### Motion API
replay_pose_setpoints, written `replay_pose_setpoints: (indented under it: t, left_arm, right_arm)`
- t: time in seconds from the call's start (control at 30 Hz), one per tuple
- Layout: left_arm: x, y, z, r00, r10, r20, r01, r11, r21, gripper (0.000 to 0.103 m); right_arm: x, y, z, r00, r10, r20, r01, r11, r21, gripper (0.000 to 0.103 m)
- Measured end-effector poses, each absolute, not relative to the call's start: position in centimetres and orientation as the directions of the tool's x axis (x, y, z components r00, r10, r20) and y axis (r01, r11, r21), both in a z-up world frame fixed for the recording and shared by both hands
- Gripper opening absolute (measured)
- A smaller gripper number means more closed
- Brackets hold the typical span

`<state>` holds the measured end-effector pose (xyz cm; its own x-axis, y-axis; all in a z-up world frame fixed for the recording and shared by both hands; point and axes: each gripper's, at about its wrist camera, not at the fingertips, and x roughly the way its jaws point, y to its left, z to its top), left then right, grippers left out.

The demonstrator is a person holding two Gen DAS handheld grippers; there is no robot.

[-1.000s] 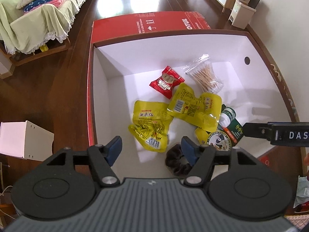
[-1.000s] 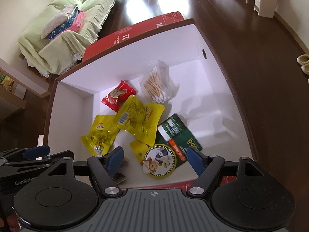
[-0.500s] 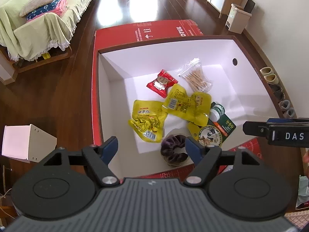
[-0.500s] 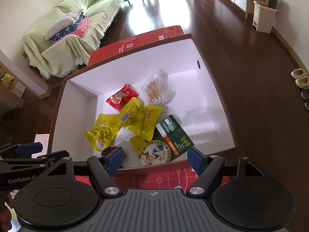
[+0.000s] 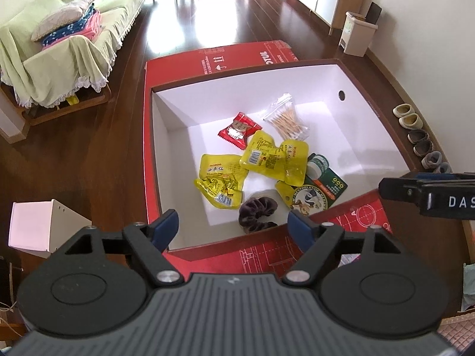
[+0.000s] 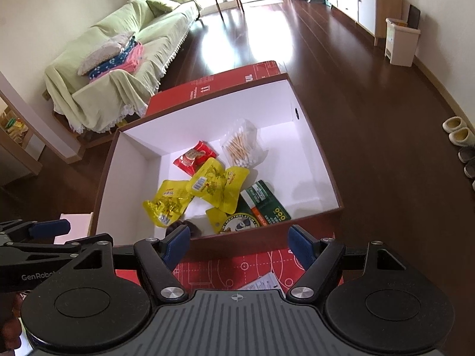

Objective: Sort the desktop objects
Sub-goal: 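Withdraw both tools from the box toward the red mat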

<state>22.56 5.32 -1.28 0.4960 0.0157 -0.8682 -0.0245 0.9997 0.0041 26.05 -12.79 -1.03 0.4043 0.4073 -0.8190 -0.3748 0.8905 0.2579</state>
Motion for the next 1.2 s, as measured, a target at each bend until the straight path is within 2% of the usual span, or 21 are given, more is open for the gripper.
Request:
replay_pose_setpoints:
  t: [0.33,0.63,1.07,1.2]
  left_arm:
    - [19.9,4.4,-0.9,0.507,-0.006,-0.862,0.025,1.0,0.008,0.079]
    - [16.8,4.9,-4.0,0.453,-0.053,-0.89,0.069,0.997,-0.025,0.079]
    - [13.2,3.0,-7.5,0.429,-0.083,-0.9,0.249,0.968,0.03,0.079]
    - [12.8,2.4,-8.4,0.418,-0.106,-0.902,0.288,0.957,0.021,0.076]
  right_arm:
    - [23.4,-14.6,-1.3,0.417,0.406,-0.813,-0.373,0.892,0.254,0.076]
    - [21.2,-17.2,-3.5,0.38,0.378,-0.844,-0.332,0.908,0.256,0.076]
    - [17.6,-20.4,-8.1,0.323,0.295,-0.899,-0.291,0.935,0.202,0.076]
    - [16.7,-21.5,-9.7,0.283,0.278,-0.918,-0.259,0.944,0.206,0.076]
